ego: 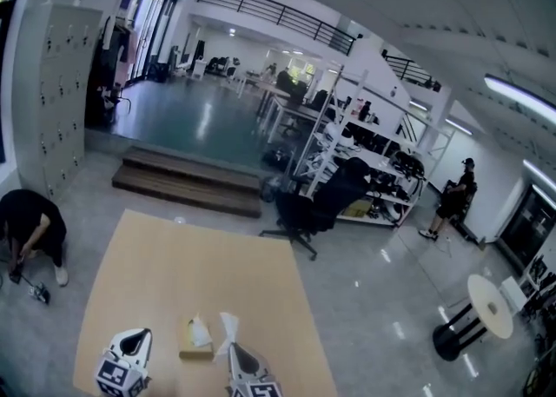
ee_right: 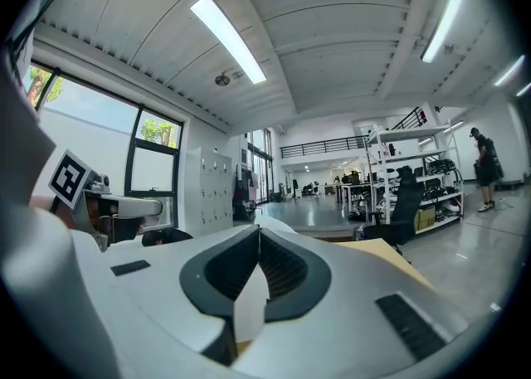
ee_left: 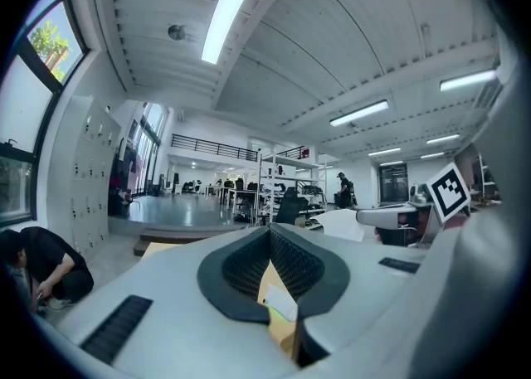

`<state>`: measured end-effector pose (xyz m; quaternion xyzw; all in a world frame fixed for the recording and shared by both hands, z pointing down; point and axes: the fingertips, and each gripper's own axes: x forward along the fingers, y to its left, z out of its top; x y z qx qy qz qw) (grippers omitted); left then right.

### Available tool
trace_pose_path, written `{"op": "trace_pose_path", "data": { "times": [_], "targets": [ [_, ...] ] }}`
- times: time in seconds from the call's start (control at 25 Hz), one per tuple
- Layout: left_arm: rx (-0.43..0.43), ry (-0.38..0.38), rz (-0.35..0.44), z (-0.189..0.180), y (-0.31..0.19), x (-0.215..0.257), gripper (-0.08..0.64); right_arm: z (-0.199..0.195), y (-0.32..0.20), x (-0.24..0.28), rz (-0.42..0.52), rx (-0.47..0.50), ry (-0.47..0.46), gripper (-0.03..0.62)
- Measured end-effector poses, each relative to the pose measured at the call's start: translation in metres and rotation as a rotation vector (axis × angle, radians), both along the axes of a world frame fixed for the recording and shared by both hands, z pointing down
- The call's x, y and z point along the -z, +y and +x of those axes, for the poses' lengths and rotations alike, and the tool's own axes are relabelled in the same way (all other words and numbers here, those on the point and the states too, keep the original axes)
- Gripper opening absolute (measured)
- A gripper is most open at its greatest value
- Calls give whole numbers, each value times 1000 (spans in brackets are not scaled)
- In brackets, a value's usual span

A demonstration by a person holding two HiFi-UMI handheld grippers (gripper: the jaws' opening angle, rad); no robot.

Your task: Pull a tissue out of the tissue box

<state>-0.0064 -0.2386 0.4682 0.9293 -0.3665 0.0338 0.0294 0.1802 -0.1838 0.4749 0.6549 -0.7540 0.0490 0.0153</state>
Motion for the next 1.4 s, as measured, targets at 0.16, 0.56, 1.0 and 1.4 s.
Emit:
{"op": "trace_pose_path", "data": {
  "times": [0.16,0.56,1.0,1.4],
  "targets": [
    [-15,-2,16,3,11,5,8,3,8,3,9,-9,-3,12],
    [-16,15,28,4,20,15,8,12,29,12,32,-34,-10,12],
    [-5,35,26,6,19,23,8,23,53,23,57,-64,-19,12],
    [6,17,25,6,20,22,8,23,57,35,70,-55,-13,12]
  ]
}}
